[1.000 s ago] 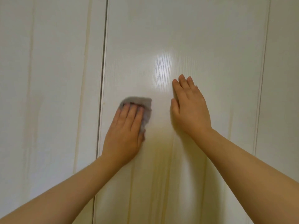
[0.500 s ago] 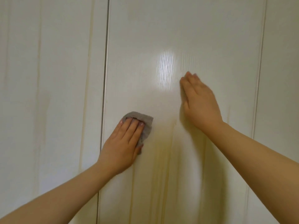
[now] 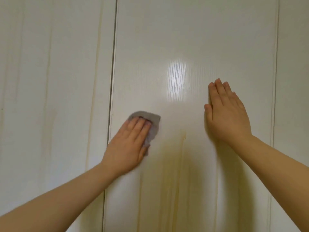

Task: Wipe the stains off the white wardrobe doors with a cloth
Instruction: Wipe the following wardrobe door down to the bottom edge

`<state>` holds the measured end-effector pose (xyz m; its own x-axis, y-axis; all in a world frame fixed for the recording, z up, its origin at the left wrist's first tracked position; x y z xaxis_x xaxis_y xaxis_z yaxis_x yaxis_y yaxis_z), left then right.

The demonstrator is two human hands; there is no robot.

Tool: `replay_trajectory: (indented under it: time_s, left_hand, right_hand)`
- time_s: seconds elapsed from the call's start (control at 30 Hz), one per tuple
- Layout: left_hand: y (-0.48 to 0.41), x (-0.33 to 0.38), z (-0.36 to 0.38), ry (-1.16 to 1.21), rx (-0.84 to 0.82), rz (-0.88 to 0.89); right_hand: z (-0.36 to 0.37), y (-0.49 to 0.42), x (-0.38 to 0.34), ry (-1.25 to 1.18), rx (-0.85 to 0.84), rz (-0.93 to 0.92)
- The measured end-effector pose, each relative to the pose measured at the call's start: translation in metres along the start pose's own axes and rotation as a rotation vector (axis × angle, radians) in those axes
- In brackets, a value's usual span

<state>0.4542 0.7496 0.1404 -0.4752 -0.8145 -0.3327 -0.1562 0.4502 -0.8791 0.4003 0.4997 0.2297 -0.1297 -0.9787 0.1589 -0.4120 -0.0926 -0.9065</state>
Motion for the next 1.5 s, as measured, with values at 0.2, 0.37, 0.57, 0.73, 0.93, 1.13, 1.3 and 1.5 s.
replay_trajectory:
  time_s: [0.2, 0.37, 0.57, 0.73, 0.93, 1.13, 1.3, 1.5]
  left_hand:
    - [-0.004, -0.001, 0.004, 0.04, 0.124, -0.281]
    - [-0.006, -0.039, -0.017, -0.046, 0.035, -0.186]
    - [0.03, -0.009, -0.004, 0.005, 0.041, -0.208]
    - [-0.015, -0.018, -0.014, -0.059, 0.073, -0.194]
    - [-0.005, 0.027, 0.01, 0.0, 0.086, -0.035]
    - [-0.026, 0.015, -0.004, -0.03, -0.039, 0.151]
    - [-0.047, 0.037, 0.008, -0.033, 0.068, 0.046]
    - [-0.02, 0.033, 0.008, -0.008, -0.123, 0.391]
  right_hand:
    - [0.002, -0.002, -0.006, -0.033, 0.011, 0.042]
    - [0.0, -0.001, -0.001, -0.022, -0.013, 0.006]
    - [-0.001, -0.001, -0.001, -0.035, -0.023, 0.012]
    - [0.0, 0.0, -0.009, -0.056, 0.006, 0.046]
    - [0.001, -0.002, -0.008, -0.043, 0.017, 0.033]
    - [-0.007, -0.003, -0.004, -0.002, -0.035, 0.004]
    - [-0.01, 0.014, 0.01, -0.087, 0.144, 0.097]
    - [0.007, 0.044, 0.029, -0.023, 0.186, 0.086]
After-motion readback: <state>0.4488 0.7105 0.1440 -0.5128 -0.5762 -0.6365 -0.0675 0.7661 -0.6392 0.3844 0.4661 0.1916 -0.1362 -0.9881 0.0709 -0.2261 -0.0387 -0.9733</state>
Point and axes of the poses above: each hand's wrist, its own y-axis away from the middle knuckle, its own z-axis out of the palm, x = y × z, the point moved 1 cm from there along -y, towards the middle knuckle, and after that the axes turned 13 degrees about y, right-handed, at the moved point
